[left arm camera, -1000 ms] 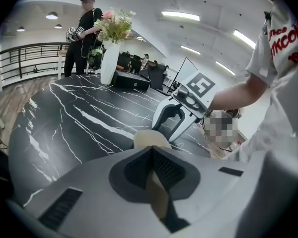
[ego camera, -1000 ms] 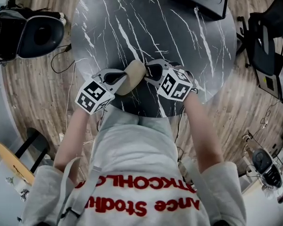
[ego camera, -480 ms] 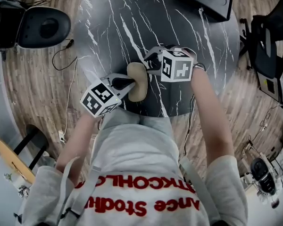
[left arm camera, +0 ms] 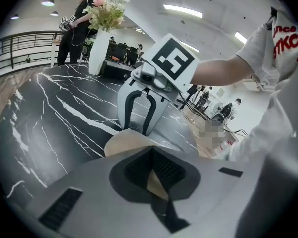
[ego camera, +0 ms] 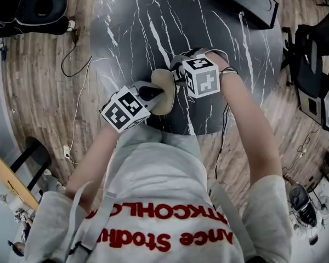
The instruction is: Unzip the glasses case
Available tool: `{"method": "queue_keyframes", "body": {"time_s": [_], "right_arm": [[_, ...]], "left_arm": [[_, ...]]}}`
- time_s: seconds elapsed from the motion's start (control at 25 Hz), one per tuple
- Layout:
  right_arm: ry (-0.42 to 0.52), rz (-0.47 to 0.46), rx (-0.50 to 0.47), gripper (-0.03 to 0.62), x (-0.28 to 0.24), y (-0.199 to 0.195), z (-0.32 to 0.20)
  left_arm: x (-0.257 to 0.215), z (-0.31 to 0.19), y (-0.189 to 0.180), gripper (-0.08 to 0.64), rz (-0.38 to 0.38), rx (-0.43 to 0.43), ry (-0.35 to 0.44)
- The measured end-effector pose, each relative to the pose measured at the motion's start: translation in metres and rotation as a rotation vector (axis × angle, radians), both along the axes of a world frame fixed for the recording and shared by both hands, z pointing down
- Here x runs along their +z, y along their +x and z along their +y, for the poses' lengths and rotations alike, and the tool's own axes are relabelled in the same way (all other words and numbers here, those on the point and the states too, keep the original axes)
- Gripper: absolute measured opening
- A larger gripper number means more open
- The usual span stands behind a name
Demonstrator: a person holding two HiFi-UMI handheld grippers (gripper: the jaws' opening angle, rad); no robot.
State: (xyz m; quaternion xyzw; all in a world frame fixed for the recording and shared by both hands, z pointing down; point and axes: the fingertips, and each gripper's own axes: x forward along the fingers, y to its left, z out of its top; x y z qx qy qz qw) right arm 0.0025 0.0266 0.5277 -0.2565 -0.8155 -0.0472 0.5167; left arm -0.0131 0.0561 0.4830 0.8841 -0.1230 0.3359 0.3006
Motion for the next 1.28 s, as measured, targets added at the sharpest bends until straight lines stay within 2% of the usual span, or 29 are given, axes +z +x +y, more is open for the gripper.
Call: {"method": "queue_keyframes", "body": {"time_s": [0.16,0.44,0.56,0.68,0.8,1.28], "right_arm": [[0.061,-0.017,-0.009,0.157,0.002,0.001,-0.001],[0.129,-0.046,0.012,0.133,0.003,0.002,-0.002],[0.162,-0.052,0.023,0.097,0.004,0.002,-0.004],[0.153,-0.058,0.052,0.091,0.003,0.002,-0.004],[0.163,-0.069,0.082,0.043,0.003,0.002,-0.005],[0.128,-0.079,0.189,0.038,0.001,0.006,0.007]], "left_arm": [[0.001,-0.002,-0.001,0.006,0.017,-0.038,-0.023],[0.002,-0.002,-0.001,0.005,0.005,-0.06,-0.03],[0.002,-0.002,-0.001,0.005,0.008,-0.064,-0.032],[0.002,-0.002,-0.001,0.005,0.005,-0.066,-0.033],[0.003,-0.002,-0.001,0.005,0.007,-0.069,-0.036],[0.004,-0.003,-0.001,0.005,0.013,-0.08,-0.049]]}}
